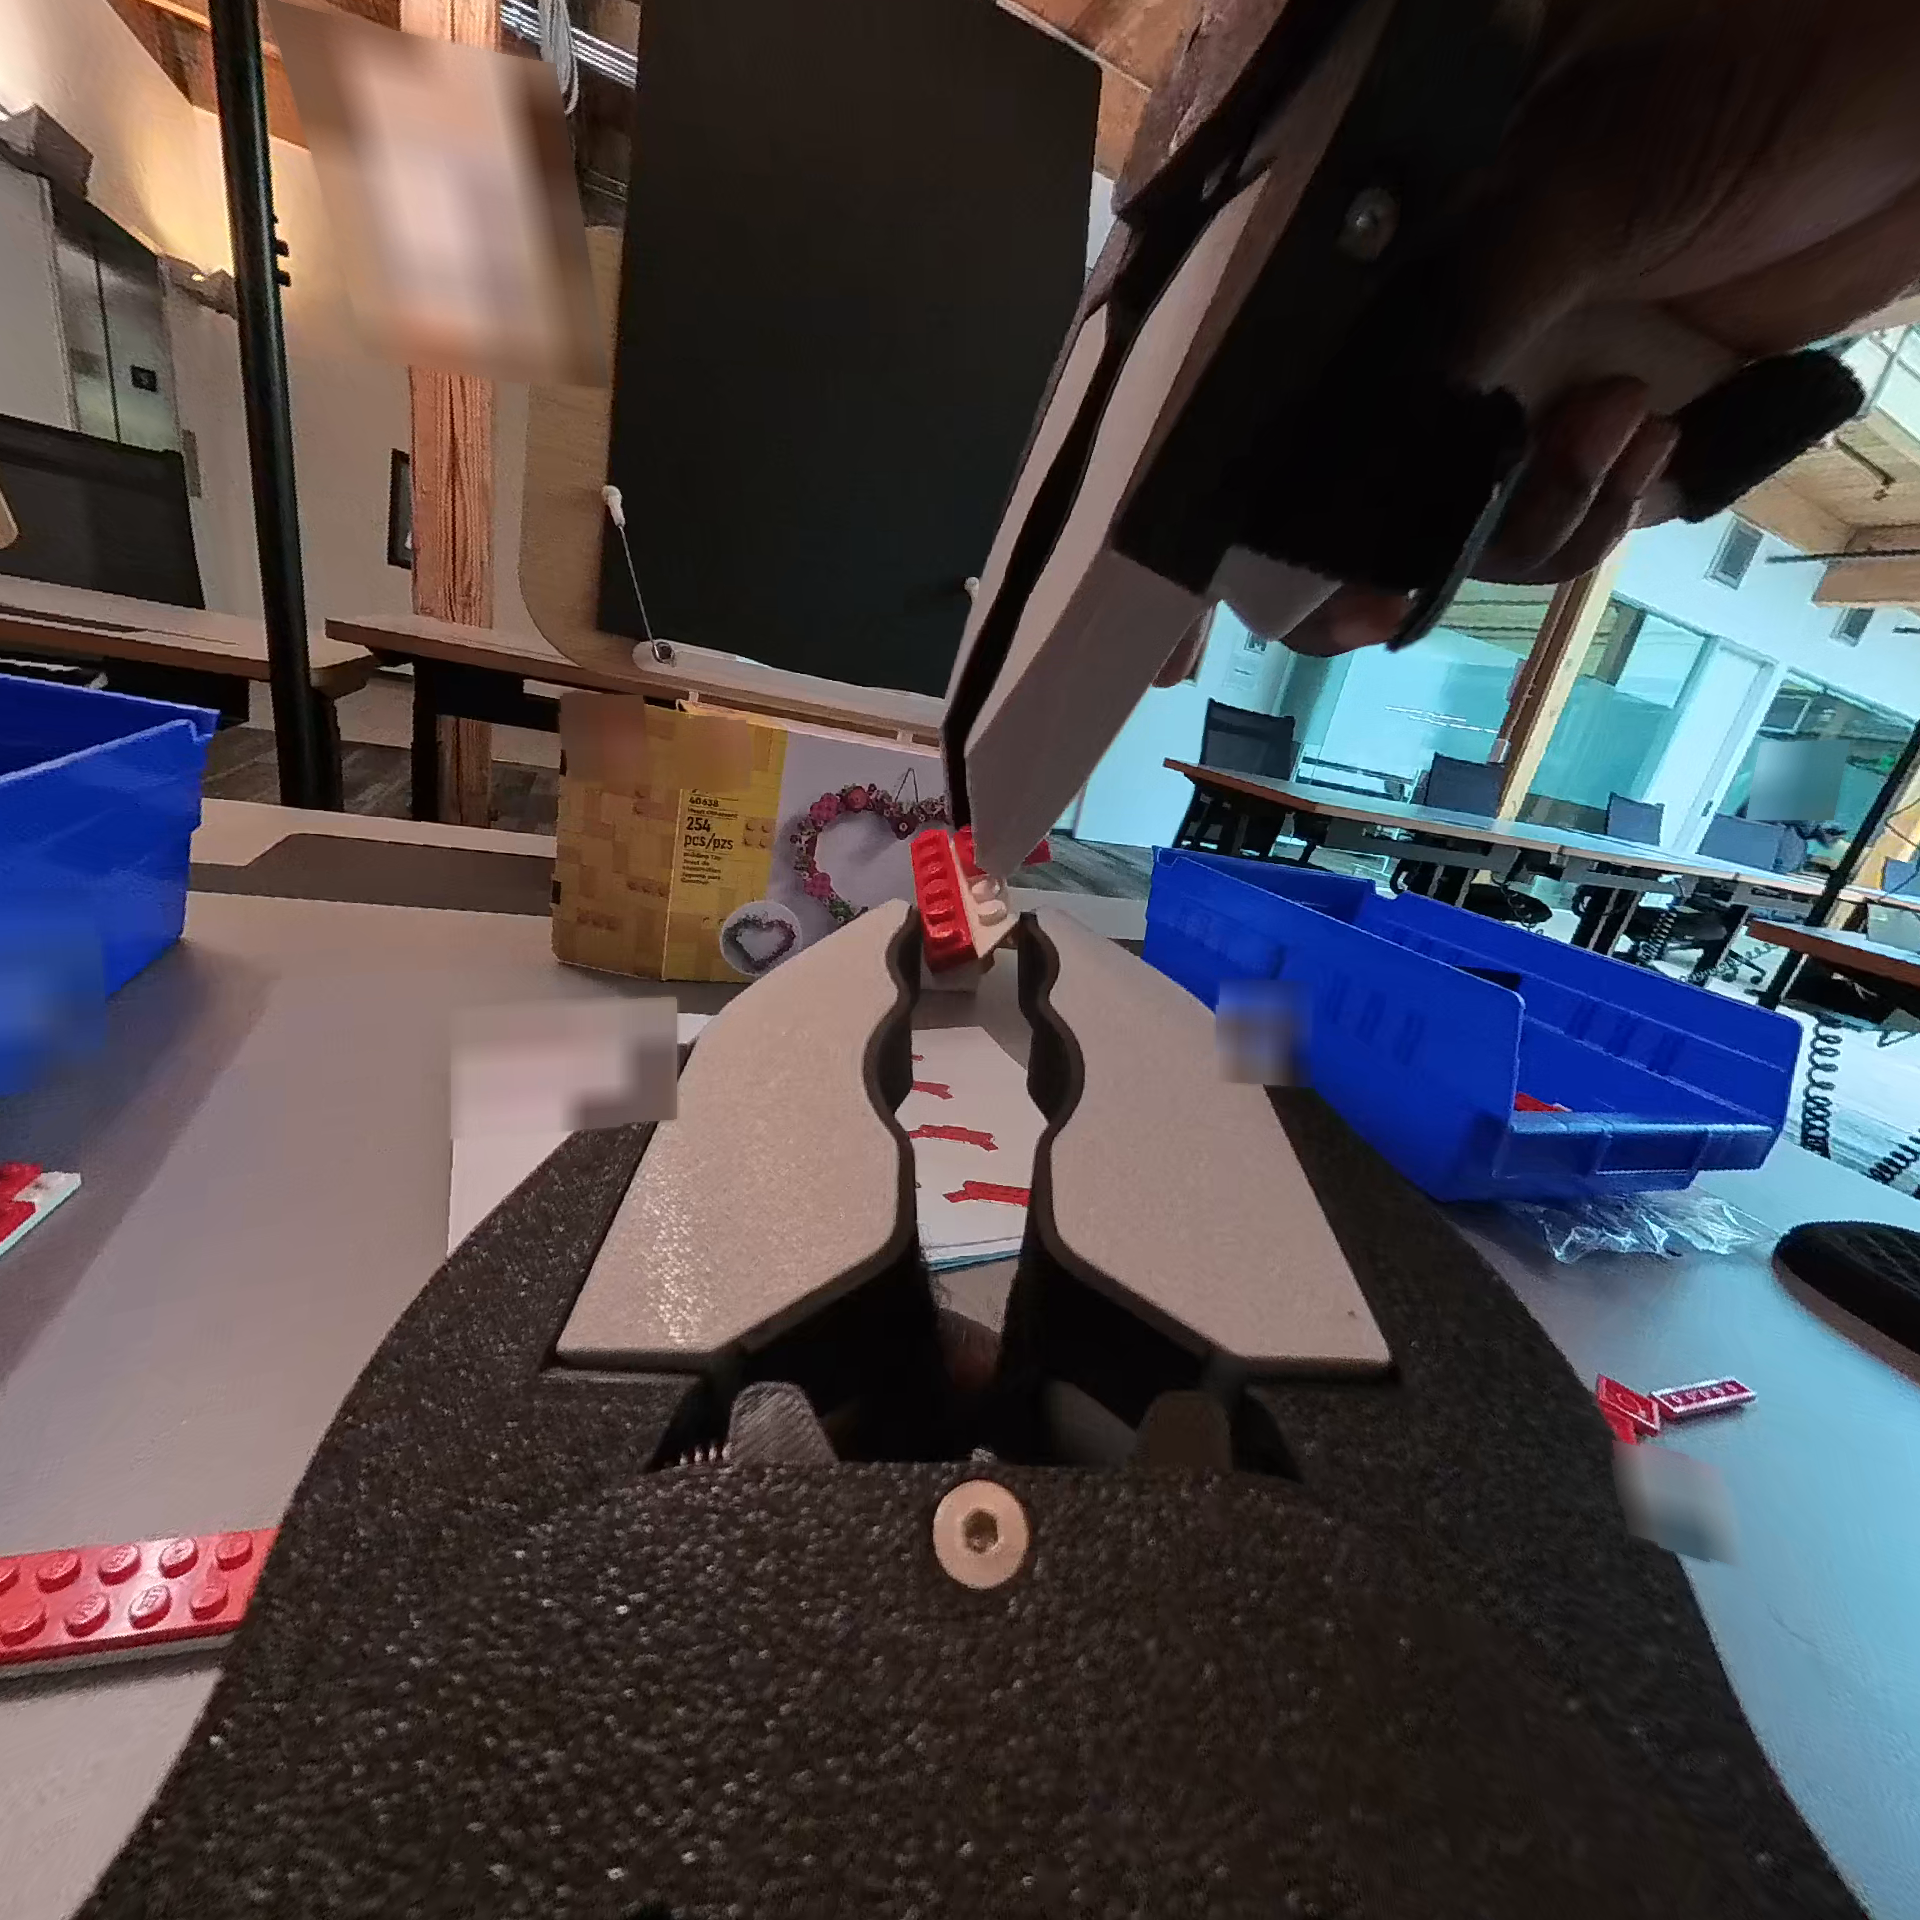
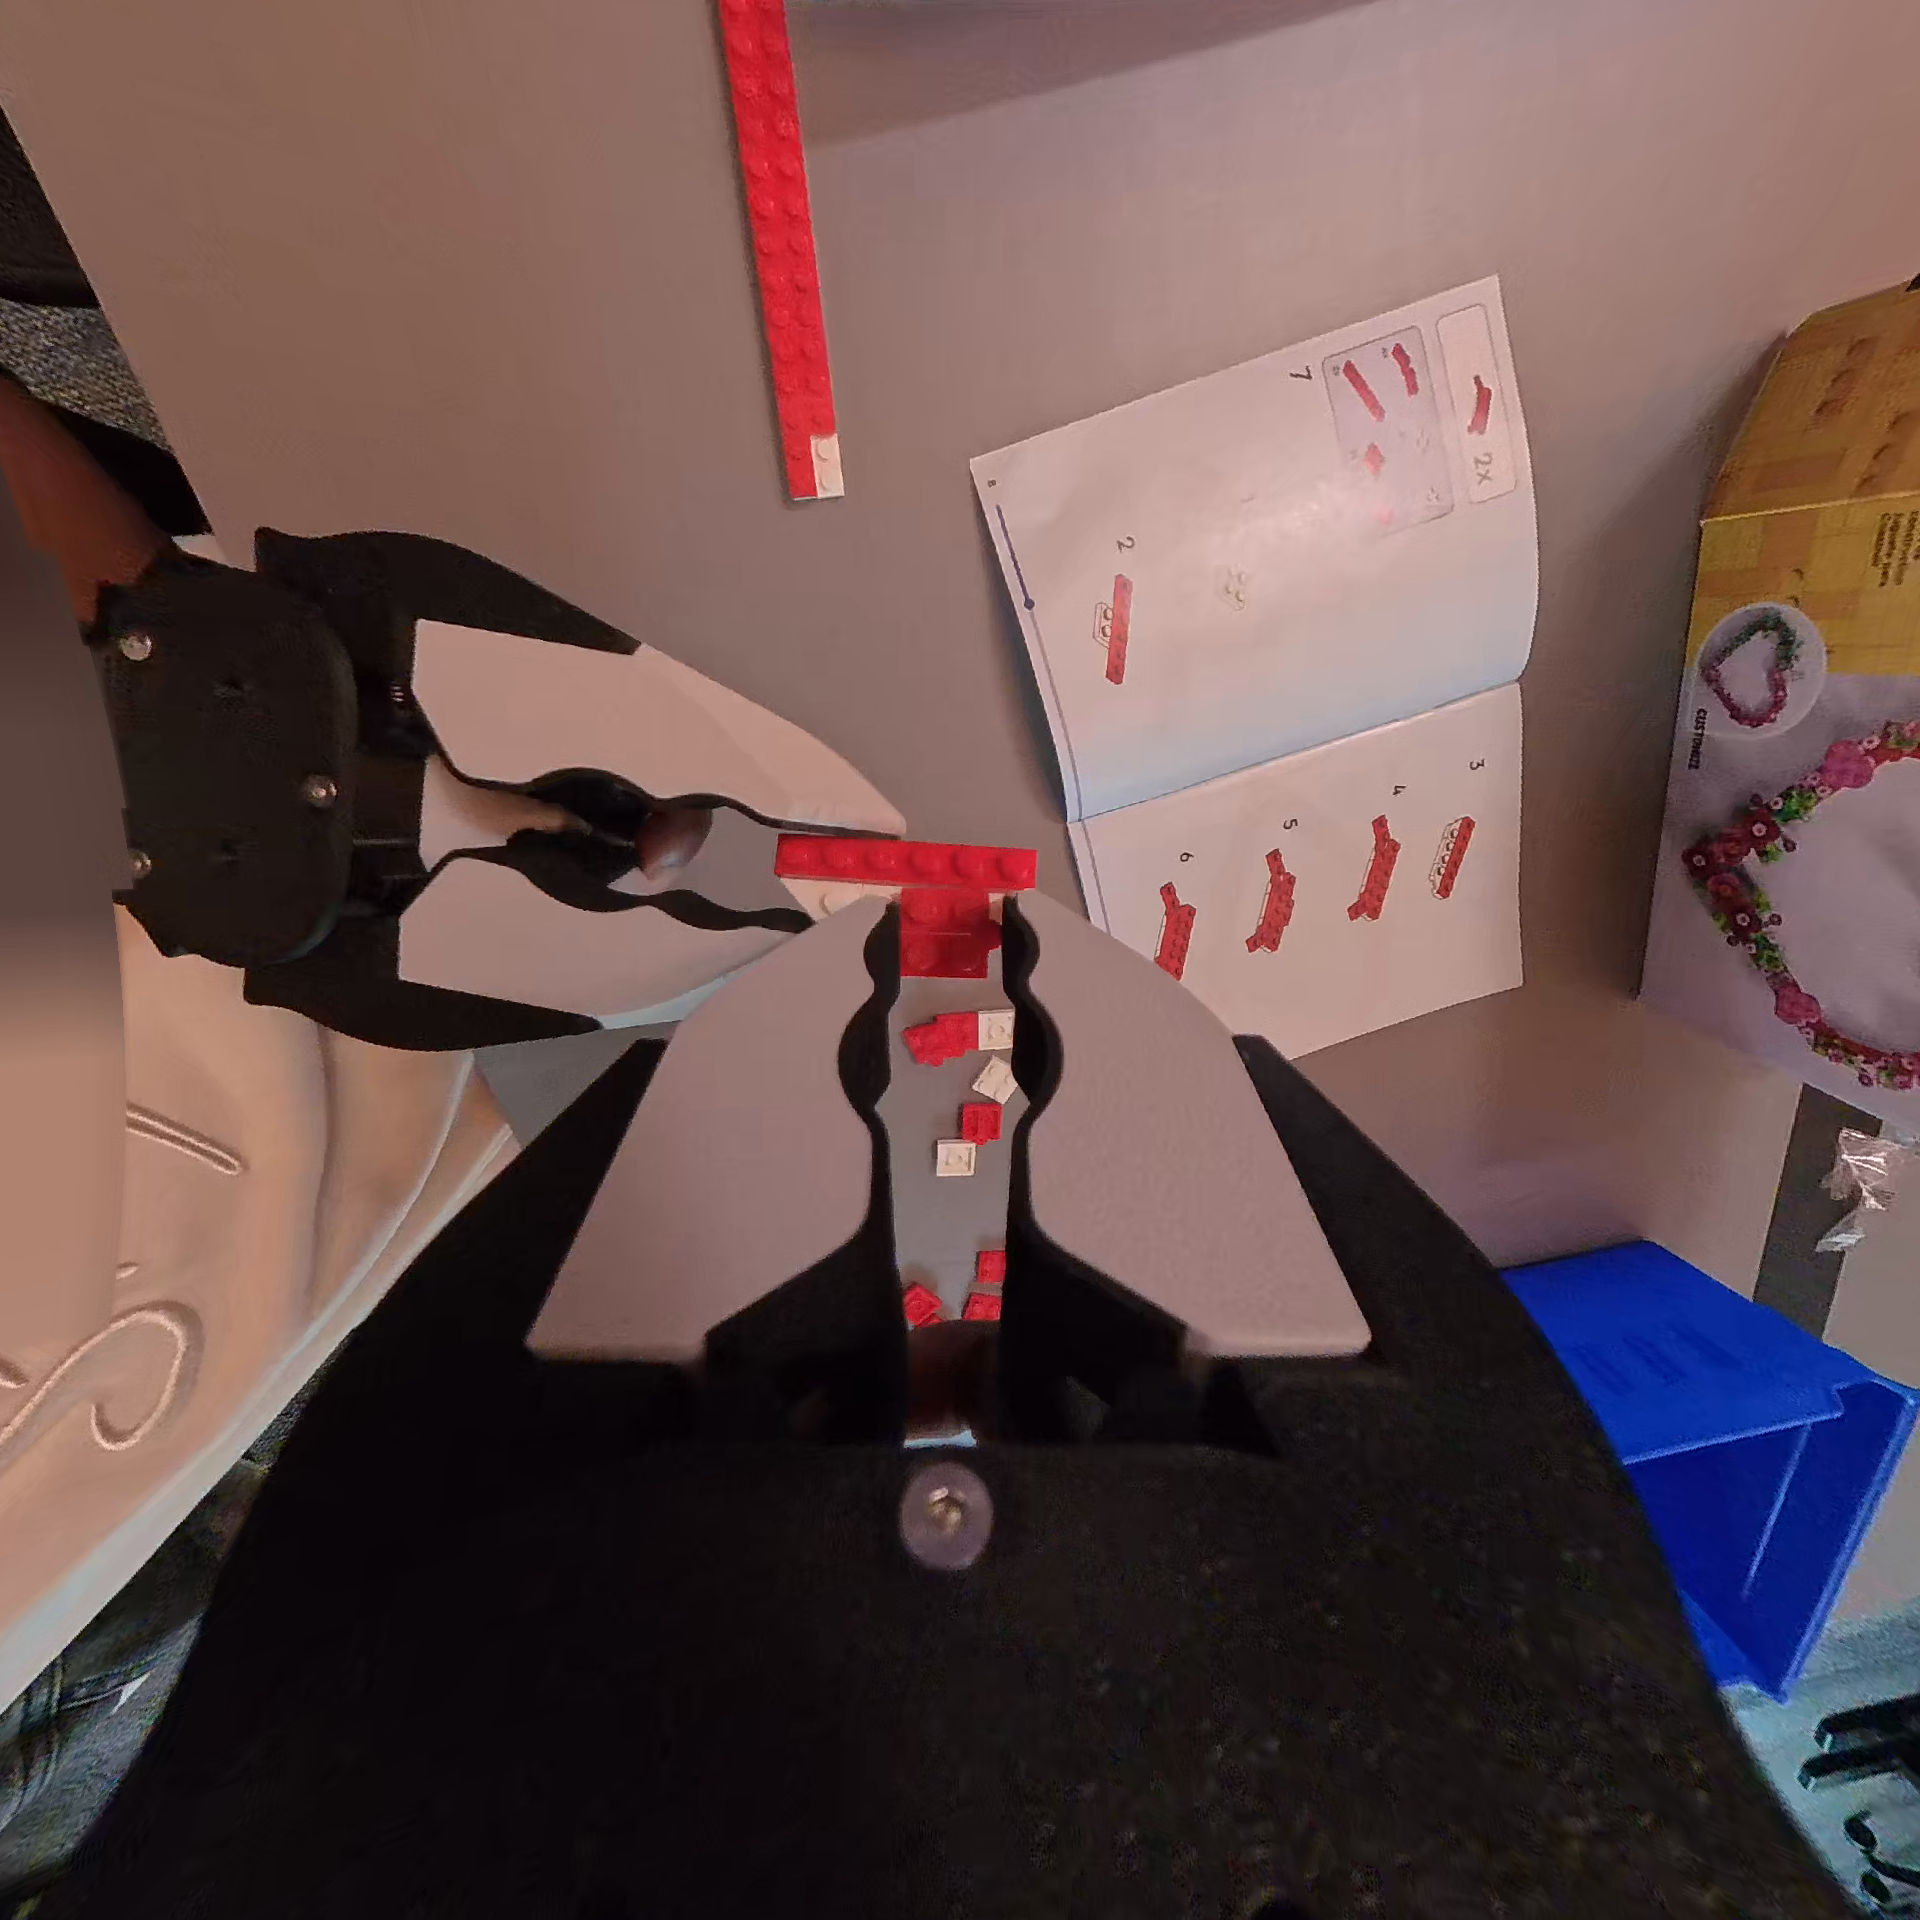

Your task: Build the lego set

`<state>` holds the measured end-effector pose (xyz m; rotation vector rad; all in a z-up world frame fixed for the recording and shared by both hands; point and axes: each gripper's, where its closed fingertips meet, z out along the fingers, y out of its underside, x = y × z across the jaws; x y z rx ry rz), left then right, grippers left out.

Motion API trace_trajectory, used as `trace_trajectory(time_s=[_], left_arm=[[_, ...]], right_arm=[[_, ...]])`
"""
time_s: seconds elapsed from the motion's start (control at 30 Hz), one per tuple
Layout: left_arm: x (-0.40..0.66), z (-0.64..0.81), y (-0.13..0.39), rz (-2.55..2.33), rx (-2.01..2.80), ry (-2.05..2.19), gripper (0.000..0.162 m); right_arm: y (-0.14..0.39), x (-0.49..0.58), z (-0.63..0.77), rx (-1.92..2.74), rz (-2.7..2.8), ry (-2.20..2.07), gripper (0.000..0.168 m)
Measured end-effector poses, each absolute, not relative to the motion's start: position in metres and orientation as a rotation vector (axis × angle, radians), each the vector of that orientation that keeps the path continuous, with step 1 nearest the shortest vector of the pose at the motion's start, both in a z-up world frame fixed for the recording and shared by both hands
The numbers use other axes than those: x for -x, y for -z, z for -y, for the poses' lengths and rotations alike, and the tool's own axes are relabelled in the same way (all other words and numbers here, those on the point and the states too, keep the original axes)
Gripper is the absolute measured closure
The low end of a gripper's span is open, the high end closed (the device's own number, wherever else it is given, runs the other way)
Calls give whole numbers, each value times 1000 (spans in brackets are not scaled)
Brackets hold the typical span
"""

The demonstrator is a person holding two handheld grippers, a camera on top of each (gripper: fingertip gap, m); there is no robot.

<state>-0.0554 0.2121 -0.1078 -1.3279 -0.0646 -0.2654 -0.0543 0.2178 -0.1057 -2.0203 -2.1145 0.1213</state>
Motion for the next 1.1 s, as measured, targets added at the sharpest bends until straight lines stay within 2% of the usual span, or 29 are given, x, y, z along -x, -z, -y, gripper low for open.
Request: trace_trajectory(time_s=[1.1], left_arm=[[59,-211,106,107,1299,332,145]], right_arm=[[102,59,-216,2024,2116,-20,148]])
